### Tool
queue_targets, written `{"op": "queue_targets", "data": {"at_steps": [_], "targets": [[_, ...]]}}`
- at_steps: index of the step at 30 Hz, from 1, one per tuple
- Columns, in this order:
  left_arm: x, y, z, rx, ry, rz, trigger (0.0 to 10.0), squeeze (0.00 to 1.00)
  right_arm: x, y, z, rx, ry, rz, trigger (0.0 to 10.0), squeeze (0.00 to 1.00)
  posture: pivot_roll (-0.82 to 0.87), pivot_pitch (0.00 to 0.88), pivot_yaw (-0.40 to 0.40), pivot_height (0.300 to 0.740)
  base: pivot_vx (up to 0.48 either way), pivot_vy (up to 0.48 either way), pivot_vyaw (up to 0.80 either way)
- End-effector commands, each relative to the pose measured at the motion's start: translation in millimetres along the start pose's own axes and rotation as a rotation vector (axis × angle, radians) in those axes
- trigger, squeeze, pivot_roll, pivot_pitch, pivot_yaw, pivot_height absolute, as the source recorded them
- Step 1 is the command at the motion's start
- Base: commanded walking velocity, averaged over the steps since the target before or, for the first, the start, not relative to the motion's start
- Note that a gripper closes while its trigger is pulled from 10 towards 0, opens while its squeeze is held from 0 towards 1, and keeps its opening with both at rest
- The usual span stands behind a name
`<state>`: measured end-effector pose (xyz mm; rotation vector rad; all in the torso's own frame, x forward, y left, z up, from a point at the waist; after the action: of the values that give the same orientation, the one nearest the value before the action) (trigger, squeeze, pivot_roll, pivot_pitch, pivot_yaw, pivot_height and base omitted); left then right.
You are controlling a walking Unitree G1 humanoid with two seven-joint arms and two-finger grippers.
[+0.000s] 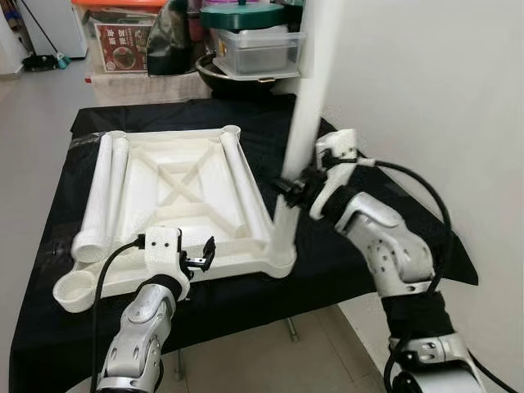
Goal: Building children table
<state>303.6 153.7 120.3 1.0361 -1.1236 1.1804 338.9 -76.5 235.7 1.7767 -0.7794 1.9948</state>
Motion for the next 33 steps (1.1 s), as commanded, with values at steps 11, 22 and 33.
{"op": "queue_targets", "data": {"at_steps": [11, 22, 33], "targets": [[-1, 0.3, -1.5, 0.006, -0.01, -0.003, 10.0, 0.0, -50, -1.2, 28.6, -0.253, 0.01, -0.233, 0.0, 0.0, 0.1, 0.0, -0.109, 0.74, 0.0, 0.0, 0.0], [-1, 1.7, -2.5, 0.009, -0.01, -0.008, 10.0, 0.0, -73, 36.4, 56.1, -0.932, -0.052, -0.338, 10.0, 0.0, 0.1, 0.0, -0.099, 0.74, 0.0, 0.0, 0.0], [-2, 0.3, -1.2, 0.0, -0.008, -0.013, 10.0, 0.0, -20, -1.4, 35.8, -0.541, -0.105, -0.062, 10.0, 0.0, 0.08, 0.0, -0.096, 0.74, 0.0, 0.0, 0.0]]}}
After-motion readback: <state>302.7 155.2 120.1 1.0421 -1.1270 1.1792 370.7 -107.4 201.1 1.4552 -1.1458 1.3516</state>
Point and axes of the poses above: a point about 5 cm out from each wrist's last joint towards the gripper, its own y axis pointing back from the gripper into the wrist, its own x axis along the axis of the wrist's last joint, z = x × y, the point moved 1 cm from there along -y, pointing out of the wrist towards the gripper, and after that the axes turned 3 degrees about y, right-handed, at the moved point
